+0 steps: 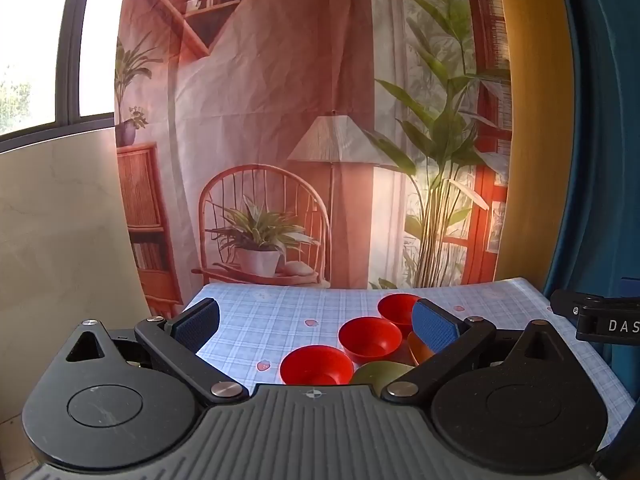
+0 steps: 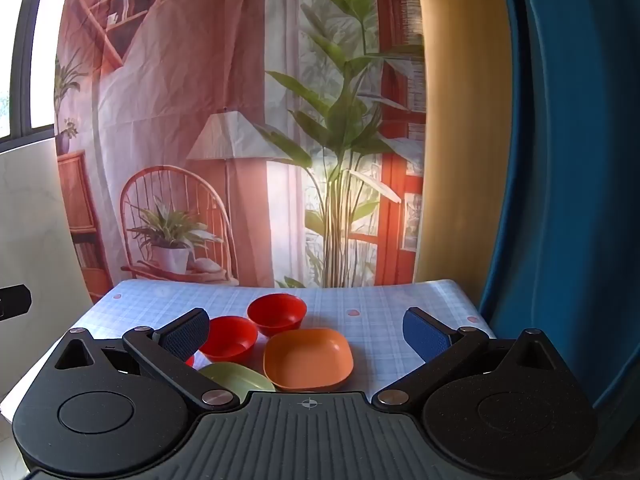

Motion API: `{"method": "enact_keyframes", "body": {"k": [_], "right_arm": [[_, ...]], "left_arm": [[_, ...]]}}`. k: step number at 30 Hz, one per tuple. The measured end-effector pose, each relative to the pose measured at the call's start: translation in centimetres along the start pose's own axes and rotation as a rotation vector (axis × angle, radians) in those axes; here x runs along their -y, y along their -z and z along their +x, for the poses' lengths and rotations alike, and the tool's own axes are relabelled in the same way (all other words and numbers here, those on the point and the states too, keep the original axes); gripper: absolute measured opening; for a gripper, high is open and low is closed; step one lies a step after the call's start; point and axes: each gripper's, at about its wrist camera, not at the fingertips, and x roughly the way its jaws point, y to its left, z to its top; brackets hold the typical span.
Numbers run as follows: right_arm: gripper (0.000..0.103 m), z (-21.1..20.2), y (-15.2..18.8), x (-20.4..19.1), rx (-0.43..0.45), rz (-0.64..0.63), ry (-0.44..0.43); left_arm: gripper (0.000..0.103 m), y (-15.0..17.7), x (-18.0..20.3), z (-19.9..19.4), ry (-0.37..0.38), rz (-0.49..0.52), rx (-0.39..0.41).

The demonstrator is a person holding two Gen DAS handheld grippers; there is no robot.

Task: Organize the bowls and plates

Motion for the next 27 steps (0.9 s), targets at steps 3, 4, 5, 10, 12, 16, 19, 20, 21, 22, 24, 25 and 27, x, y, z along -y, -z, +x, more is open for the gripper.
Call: {"method": "enact_keyframes", "body": {"k": [3,4,5,10,12,16,19,20,21,22,24,25,27], "right_arm": [[0.103,0.0,0.03,0.02,-0.004,0.0,0.0],[0.103,-0.01,0.05,0.02,-0.003,0.0,0.0],[0.103,-0.02,0.06,0.02,-0.002,-0.001,0.001],[0.103,-0.01,0.14,0.04,-0.001,-0.001,0.001],[0.103,0.02,0.18,0.05,-0.001,0.0,0.0],[0.103,0.06,0.25,0.07,0.0,0.001,0.0],[0.103,0.1,0.3,0.08,0.0,0.0,0.0],[0.103,0.1,0.3,0.08,0.0,0.001,0.0],[0.103,0.1,0.3,0.09,0.0,0.001,0.0],[0.103,0.11,0.3,0.1,0.0,0.001,0.001],[0.103,0.11,0.31,0.09,0.0,0.001,0.001],[0.103,0.11,0.31,0.09,-0.001,0.001,0.001],[0.103,0.09,0.32,0.07,-0.002,0.001,0.002]], "left_arm": [[0.103,0.0,-0.14,-0.02,-0.005,-0.003,-0.002],[0.103,0.0,-0.23,-0.05,-0.008,-0.004,-0.002],[0.103,0.0,-0.32,-0.09,-0.01,-0.005,-0.003],[0.103,0.19,0.25,0.01,-0.005,0.003,-0.018],[0.103,0.21,0.24,-0.03,-0.007,0.002,-0.017],[0.103,0.03,0.29,0.35,-0.008,0.006,-0.019],[0.103,0.07,0.35,0.34,-0.011,0.007,-0.018],[0.103,0.09,0.38,0.32,-0.012,0.008,-0.017],[0.103,0.09,0.41,0.33,-0.014,0.009,-0.017],[0.103,0.08,0.4,0.28,-0.014,0.01,-0.016],[0.103,0.11,0.29,0.18,-0.014,0.011,-0.015],[0.103,0.12,0.26,0.16,-0.013,0.011,-0.014],[0.103,0.09,0.26,0.17,-0.015,0.011,-0.014]]}}
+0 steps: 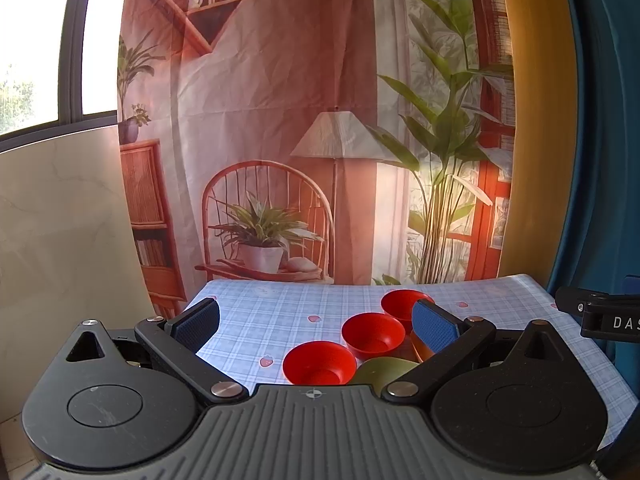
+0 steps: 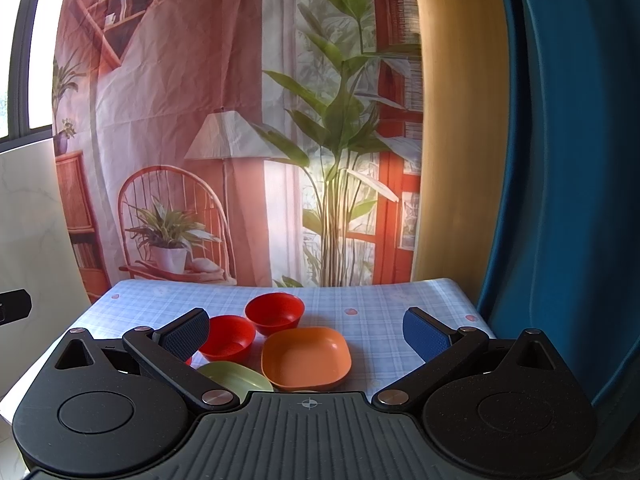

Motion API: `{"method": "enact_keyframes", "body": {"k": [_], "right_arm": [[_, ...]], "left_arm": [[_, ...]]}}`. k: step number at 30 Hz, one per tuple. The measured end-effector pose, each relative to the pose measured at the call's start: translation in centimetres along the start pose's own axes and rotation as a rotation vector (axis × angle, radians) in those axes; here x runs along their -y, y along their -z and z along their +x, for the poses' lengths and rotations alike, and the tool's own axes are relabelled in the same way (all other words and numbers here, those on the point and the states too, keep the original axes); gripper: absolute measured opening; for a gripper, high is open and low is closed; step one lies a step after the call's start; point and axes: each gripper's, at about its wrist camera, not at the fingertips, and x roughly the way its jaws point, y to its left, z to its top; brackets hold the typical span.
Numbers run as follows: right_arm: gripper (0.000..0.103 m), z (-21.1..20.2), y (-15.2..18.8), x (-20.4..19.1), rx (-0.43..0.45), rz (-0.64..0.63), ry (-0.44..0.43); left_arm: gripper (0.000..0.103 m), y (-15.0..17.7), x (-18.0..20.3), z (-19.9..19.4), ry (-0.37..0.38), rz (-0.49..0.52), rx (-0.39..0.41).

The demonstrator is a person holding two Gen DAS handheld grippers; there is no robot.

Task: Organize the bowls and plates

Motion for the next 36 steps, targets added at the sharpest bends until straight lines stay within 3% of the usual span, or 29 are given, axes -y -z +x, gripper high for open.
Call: {"method": "enact_keyframes", "body": {"k": [36], "right_arm": [[0.103,0.03,-0.09,0.04,-0.001,-0.002,0.002]], "left_arm": [[0.103,0.19,0.14,-0.07,0.003,0.002,0.0]]}}
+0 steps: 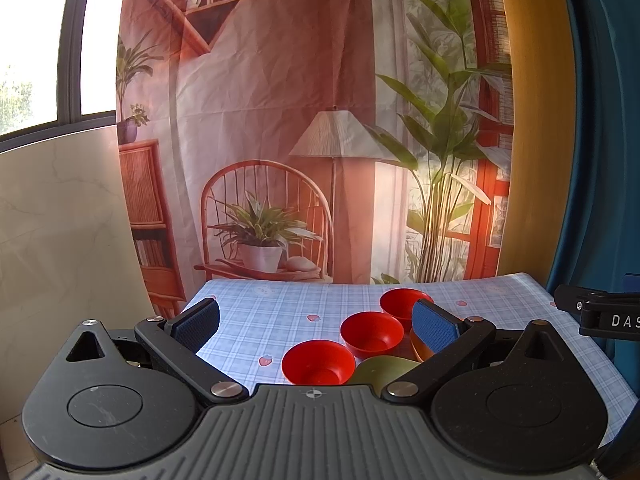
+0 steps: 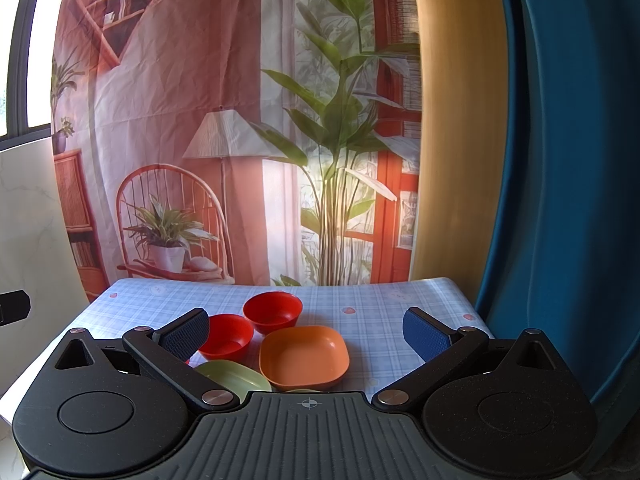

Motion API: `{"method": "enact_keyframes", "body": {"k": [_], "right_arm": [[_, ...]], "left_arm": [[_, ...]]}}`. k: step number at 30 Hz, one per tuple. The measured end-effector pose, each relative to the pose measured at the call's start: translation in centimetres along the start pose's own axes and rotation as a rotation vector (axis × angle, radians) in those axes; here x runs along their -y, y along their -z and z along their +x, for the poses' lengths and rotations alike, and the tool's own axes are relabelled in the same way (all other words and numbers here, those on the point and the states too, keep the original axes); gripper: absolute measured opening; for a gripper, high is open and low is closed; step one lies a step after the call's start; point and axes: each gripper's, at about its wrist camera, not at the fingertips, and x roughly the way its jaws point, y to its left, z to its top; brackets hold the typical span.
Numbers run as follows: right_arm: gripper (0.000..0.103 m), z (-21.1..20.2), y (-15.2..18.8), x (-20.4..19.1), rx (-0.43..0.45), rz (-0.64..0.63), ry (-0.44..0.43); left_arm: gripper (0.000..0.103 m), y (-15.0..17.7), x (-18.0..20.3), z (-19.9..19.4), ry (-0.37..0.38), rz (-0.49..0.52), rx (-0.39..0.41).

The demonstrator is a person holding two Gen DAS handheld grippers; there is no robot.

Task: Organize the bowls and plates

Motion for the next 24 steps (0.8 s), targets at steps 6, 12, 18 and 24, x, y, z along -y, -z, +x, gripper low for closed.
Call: {"method": "enact_keyframes", "body": {"k": [6,12,18,24], "right_arm": [[0.103,0.05,0.01,0.05,0.0,0.0,0.0],[0.103,-0.05,0.0,0.05,0.0,0.0,0.0],[0.103,-0.1,0.0,0.05,0.0,0.001,0.0],[0.103,-0.07,0.06,0.05,0.0,0.001,-0.001]], "left_arm": [[0.103,0.03,0.09,-0.07,0.0,-0.002,-0.002],[0.103,-0.03,-0.04,-0.08,0.002,-0.001,-0.002],[0.103,-0.03,-0.03,-0.07,0.002,-0.002,-0.003],[0.103,-0.05,-0.06,-0.12,0.002,-0.004,-0.001]]}}
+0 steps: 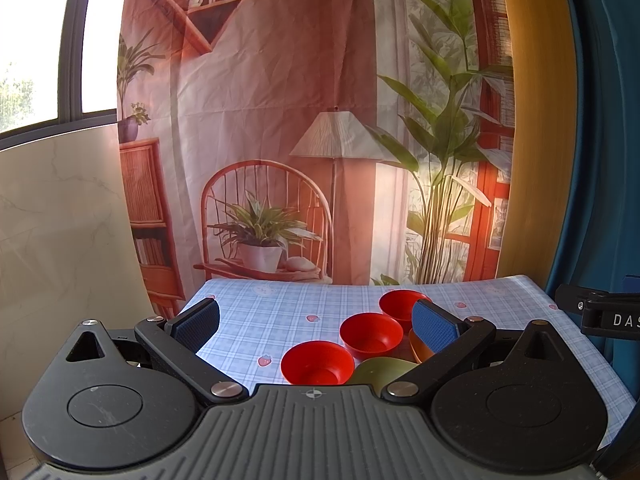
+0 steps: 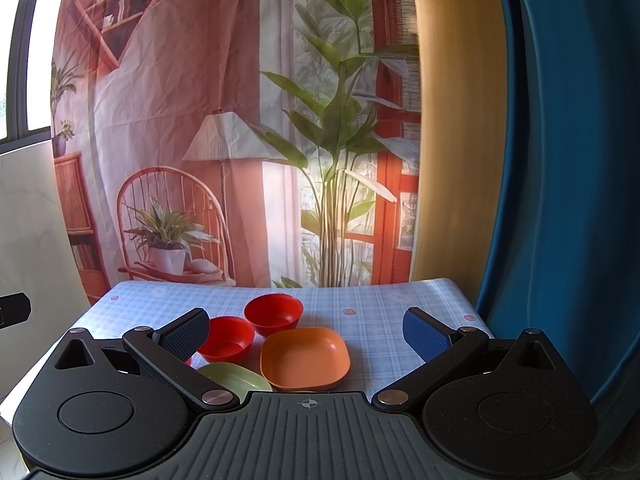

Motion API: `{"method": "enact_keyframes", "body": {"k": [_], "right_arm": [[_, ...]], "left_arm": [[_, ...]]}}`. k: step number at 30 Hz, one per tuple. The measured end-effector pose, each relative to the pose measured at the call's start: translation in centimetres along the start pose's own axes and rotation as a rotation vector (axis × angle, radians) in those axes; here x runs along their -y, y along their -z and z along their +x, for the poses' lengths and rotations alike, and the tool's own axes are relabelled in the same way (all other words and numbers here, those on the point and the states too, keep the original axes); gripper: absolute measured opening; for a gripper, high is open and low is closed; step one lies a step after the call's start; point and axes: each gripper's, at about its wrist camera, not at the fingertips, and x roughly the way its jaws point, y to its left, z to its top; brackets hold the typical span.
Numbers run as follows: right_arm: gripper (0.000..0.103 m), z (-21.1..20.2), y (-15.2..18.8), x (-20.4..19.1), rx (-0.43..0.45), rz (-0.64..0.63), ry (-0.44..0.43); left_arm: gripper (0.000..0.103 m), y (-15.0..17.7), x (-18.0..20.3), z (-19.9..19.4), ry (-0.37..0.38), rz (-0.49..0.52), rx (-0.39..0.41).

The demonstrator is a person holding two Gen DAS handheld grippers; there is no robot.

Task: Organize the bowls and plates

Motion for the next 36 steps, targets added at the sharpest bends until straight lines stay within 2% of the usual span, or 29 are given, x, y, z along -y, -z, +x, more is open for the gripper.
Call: {"method": "enact_keyframes", "body": {"k": [11,19,25,28,32,36], "right_arm": [[0.103,0.1,-0.1,0.5,0.005,0.028,-0.013],[0.103,1.3,1.4,1.5,0.026,0.06,-0.065],[0.103,2.8,3.1,1.3,0.077,-0.003,-0.036],[0.103,4.0,3.8,1.5,0.043,0.0,-0.039],[0.103,6.0,4.6,1.8,-0.012,0.038,-0.067],[0.103,7.6,5.3,1.7,-0.026,0.028,-0.066]], "left_arm": [[0.103,0.0,-0.2,0.0,0.005,-0.016,0.024],[0.103,0.9,0.4,1.3,-0.006,0.012,0.032],[0.103,2.4,0.7,3.4,-0.011,0.013,0.032],[0.103,3.1,0.5,4.6,0.007,-0.006,0.044],[0.103,3.8,0.5,6.7,0.0,-0.016,0.011],[0.103,4.7,0.4,8.7,-0.015,-0.014,-0.027]]}}
